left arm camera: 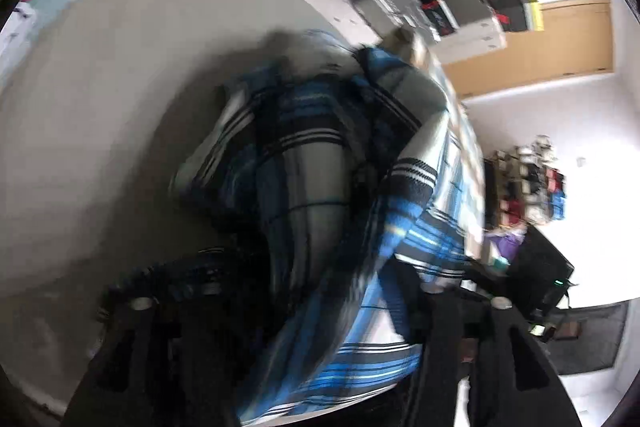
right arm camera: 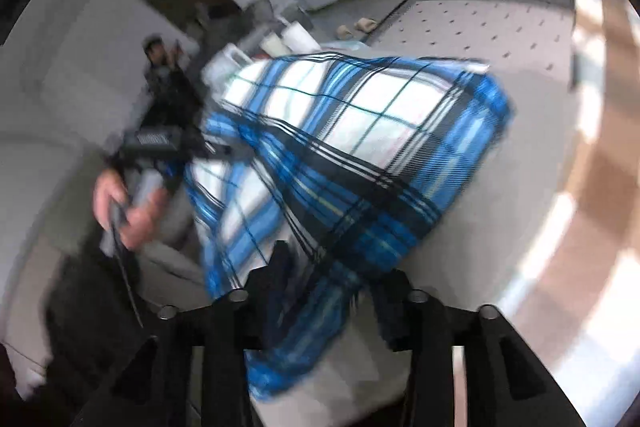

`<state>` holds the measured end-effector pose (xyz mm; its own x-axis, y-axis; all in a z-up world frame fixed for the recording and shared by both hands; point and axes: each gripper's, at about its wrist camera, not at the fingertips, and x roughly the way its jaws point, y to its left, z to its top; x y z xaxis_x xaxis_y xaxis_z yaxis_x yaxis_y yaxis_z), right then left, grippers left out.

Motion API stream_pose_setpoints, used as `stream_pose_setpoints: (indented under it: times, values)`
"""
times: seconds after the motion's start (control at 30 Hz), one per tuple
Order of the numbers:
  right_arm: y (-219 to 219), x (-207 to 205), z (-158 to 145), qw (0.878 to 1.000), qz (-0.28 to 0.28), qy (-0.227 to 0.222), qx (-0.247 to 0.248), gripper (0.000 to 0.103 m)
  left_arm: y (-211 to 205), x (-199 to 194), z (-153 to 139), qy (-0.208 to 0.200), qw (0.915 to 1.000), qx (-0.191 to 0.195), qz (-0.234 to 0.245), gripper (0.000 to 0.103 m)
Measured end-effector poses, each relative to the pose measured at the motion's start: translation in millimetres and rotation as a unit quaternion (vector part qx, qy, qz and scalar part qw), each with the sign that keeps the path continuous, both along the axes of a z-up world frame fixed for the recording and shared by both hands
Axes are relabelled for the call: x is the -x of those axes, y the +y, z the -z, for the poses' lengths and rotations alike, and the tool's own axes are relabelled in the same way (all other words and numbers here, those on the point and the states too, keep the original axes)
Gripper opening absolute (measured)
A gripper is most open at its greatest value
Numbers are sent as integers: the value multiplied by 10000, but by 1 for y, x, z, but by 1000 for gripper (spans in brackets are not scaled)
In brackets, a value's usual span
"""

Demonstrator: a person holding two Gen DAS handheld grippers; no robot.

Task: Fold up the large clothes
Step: 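Lift the folded bundle with both grippers and carry it off the bed, then lower the bundle onto the grey bench with both grippers and release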

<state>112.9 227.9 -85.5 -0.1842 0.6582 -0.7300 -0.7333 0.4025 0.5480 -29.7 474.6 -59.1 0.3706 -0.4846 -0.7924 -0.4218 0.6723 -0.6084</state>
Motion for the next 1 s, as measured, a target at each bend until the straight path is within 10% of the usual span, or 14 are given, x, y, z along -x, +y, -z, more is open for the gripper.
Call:
stream_pose_setpoints:
  times: [0.2,0.37,0.63,0.77,1.0]
  values:
    - [0,-3,-62,9878,165,-1546,44,47,1,31,-47,326,9847,-1703,-141,69]
    - [46,0,-71,9763,63,-2159,159,46,-31,55,-75,-346,9837,-1762,118,69]
    - [89,-11,10,9770,-51,-1698,1287,43,-40,51,8,138,9803,-1904,508,68]
    - [83,-13,10,9788,5,-1647,1221,44,-29,42,-4,40,9801,-1946,380,68]
    - [43,-31,-7,9925,491,-1107,159,44,-60,-14,-79,-1495,9651,-2014,755,69]
